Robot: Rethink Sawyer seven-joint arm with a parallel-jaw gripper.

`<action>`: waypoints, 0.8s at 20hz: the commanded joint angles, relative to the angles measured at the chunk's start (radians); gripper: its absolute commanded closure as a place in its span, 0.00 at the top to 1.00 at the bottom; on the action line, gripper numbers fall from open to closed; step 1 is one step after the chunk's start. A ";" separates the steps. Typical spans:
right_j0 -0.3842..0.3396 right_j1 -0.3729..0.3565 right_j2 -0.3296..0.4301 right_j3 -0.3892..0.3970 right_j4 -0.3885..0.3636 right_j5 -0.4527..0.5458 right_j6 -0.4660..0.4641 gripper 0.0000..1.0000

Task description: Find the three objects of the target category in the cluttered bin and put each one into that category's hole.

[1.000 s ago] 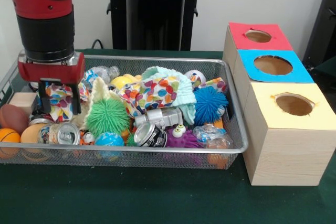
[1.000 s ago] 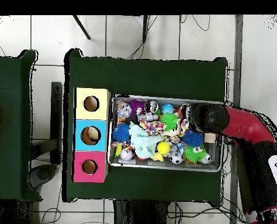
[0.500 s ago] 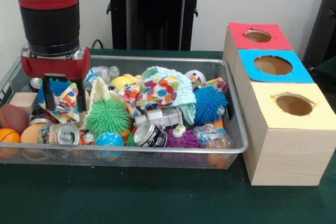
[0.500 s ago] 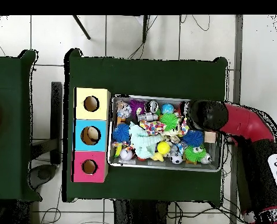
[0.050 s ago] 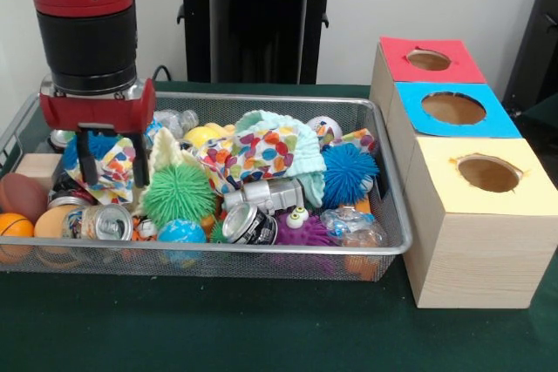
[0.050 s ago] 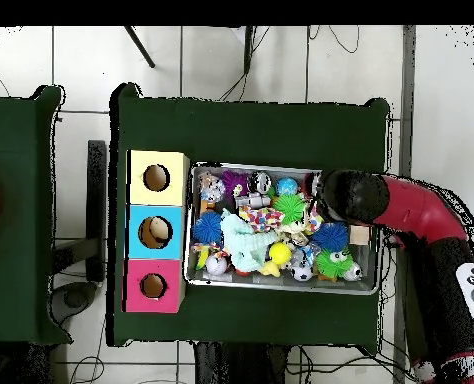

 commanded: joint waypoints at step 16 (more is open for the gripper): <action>-0.099 -0.324 0.043 0.446 0.075 0.058 -0.044 1.00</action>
